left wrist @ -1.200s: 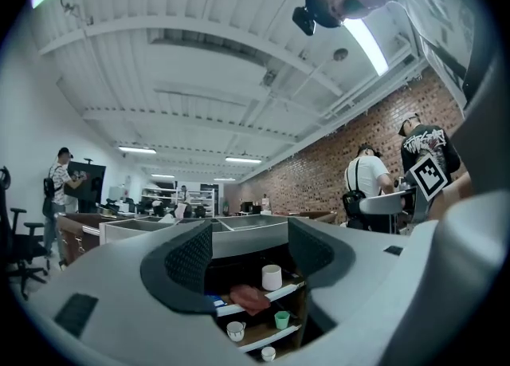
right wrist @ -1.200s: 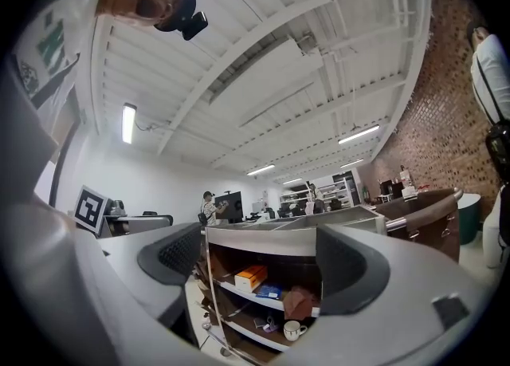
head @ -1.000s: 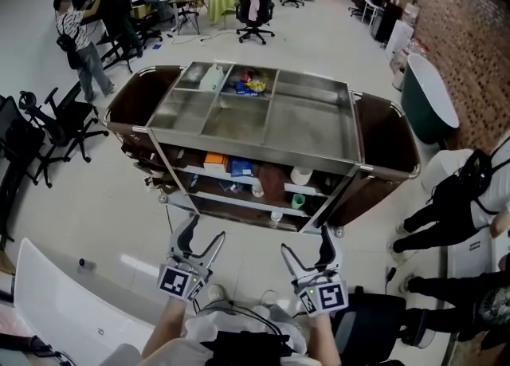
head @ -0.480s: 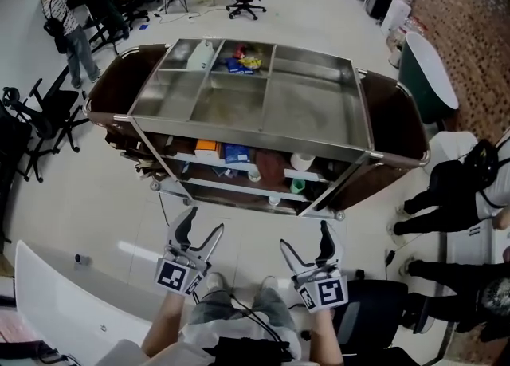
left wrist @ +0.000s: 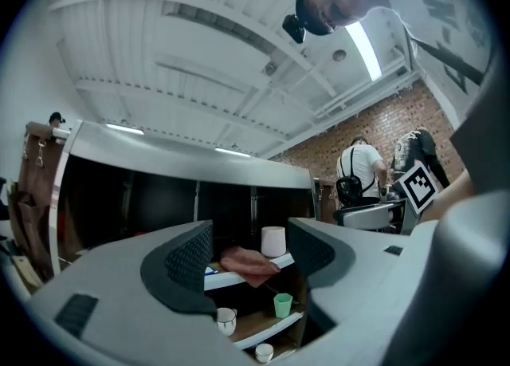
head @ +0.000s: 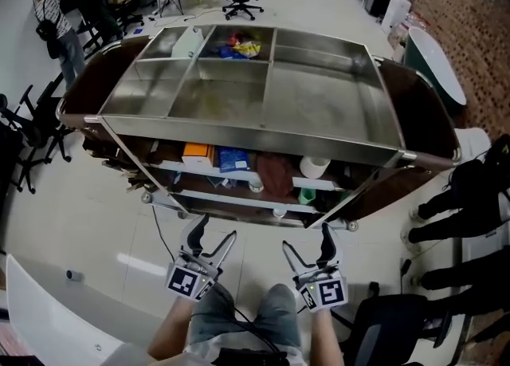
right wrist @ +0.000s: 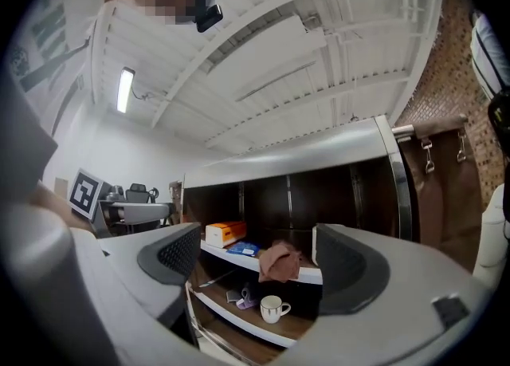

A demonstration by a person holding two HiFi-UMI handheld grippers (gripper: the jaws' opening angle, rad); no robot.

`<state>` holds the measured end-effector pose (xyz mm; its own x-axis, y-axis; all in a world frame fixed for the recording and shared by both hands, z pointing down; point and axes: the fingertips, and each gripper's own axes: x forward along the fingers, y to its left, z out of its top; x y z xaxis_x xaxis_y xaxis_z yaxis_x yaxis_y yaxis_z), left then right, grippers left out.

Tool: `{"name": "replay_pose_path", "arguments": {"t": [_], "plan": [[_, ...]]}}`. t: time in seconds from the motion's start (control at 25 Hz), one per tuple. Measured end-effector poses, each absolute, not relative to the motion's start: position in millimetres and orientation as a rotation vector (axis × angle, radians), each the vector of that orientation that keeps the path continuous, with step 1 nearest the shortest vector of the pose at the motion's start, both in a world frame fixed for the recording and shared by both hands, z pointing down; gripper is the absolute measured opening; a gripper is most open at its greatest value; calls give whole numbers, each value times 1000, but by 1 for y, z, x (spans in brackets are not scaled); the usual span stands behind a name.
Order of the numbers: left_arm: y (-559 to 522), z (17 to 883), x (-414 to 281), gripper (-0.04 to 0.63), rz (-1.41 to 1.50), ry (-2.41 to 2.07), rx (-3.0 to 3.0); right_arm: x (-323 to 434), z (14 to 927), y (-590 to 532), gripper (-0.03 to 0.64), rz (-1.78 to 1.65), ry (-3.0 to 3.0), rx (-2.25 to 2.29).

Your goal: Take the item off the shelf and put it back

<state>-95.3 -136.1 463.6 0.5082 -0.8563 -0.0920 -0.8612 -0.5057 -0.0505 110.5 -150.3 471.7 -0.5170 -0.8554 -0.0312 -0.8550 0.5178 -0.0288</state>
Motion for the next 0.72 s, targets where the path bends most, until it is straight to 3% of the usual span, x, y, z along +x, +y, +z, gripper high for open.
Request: {"name": "replay_pose_path", "arguments": {"t": [0.72], "plan": [[-197, 777, -117, 275, 149, 1528, -2602, 137, 822, -211, 460, -9, 2614, -1654]]}}
